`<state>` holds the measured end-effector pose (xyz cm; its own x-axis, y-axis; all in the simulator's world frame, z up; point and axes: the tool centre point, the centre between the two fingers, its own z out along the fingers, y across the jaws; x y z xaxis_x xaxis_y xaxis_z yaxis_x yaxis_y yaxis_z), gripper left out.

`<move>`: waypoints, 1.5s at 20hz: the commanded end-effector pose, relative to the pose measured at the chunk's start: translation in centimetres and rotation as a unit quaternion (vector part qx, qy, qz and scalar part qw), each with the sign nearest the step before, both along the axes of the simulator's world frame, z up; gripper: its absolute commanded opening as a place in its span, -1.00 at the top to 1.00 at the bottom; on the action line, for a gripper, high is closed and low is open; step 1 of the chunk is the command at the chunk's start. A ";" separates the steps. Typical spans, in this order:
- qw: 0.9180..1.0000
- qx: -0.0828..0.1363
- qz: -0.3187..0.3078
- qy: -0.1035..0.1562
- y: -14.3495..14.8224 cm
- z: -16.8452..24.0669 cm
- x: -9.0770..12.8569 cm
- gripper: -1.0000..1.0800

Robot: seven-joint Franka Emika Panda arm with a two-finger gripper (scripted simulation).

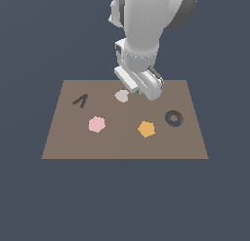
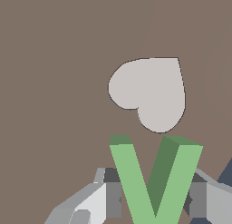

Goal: Insert a designated object into the corresponding slot on a board.

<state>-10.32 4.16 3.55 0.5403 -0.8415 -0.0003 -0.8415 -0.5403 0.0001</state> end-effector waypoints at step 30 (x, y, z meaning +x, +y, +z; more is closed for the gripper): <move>0.969 0.000 0.248 0.000 -19.3 0.5 4.3 1.00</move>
<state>-6.22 -14.89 4.01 0.8720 -0.4894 0.0002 -0.4894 -0.8720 0.0002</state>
